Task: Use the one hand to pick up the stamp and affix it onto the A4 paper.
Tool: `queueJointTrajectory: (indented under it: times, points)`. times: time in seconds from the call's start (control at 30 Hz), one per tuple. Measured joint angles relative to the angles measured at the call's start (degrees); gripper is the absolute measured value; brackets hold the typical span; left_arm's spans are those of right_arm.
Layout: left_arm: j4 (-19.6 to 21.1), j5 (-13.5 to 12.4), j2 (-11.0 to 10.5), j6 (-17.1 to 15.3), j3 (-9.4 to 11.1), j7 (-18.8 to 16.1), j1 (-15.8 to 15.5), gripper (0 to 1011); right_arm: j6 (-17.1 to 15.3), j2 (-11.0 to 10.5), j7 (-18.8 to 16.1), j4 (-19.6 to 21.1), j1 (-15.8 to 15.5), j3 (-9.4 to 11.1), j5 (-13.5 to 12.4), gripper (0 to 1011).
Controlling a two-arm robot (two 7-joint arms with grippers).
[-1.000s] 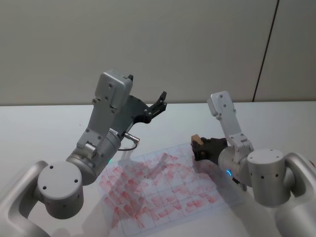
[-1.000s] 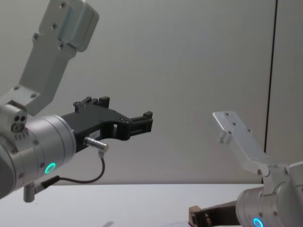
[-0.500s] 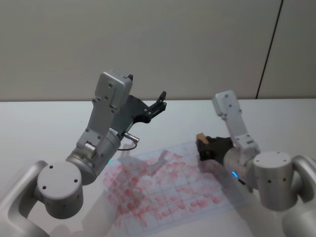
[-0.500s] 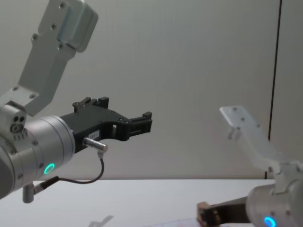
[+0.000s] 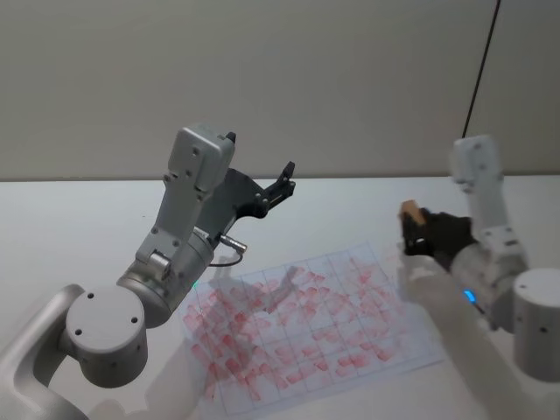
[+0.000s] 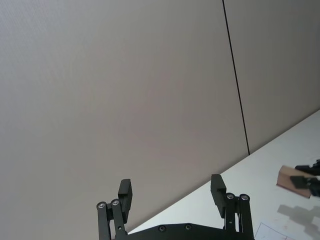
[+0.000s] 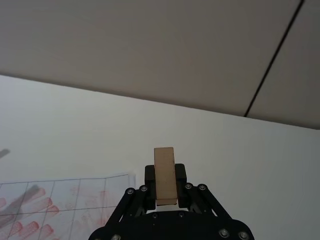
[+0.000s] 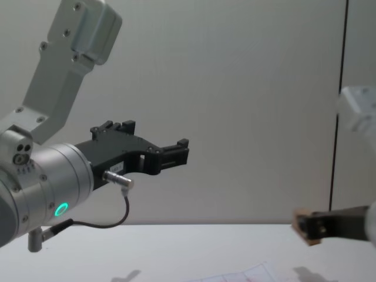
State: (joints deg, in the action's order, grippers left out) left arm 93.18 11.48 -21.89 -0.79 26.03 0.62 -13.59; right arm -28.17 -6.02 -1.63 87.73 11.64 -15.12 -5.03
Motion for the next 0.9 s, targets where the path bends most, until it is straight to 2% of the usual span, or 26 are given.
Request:
queueJointTrajectory:
  times: [0.37,0.6,0.9]
  points:
    - [0.00,0.00,0.00,0.00,0.00,0.00,0.00,1001,1.09,-3.54,3.21,5.39,-4.74,3.43,-4.64,216]
    - [0.00,0.00,0.00,0.00,0.00,0.00,0.00,1001,0.90,-5.03,4.33,6.66,-7.13,4.86,-6.65,214]
    - [0.00,0.00,0.00,0.00,0.00,0.00,0.00,1001,0.22,-6.31,5.46,6.87,-9.10,6.22,-7.99,214]
